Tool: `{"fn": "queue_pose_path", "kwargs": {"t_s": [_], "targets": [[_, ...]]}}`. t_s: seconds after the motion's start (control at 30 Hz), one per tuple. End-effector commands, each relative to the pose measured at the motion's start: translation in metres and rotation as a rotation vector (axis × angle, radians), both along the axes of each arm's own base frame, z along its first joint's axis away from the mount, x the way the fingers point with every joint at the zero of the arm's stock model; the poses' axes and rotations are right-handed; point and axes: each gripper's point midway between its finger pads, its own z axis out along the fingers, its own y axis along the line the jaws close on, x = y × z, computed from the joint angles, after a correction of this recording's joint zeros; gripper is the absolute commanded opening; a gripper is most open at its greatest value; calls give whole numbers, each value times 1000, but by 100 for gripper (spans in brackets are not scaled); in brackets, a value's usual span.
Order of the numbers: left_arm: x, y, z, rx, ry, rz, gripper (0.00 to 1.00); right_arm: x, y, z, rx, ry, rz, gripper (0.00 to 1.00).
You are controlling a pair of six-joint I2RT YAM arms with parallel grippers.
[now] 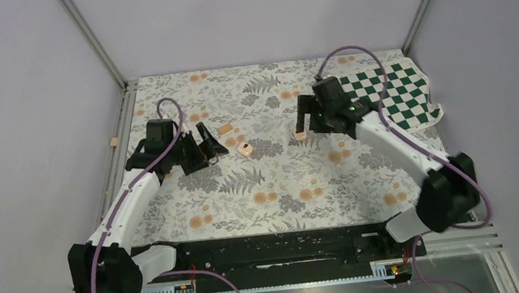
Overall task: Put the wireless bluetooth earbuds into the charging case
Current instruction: Place the charging case at the center of the board, then adjust the charging case at the center of the board.
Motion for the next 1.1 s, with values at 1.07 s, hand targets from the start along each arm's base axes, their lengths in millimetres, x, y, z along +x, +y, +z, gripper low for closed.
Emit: {"fn": "queue_pose_path", "kwargs": {"t_s": [1.07], "targets": [[-37, -11, 13, -66, -149, -66, 99, 96, 19, -145, -365, 322, 107, 58]]}}
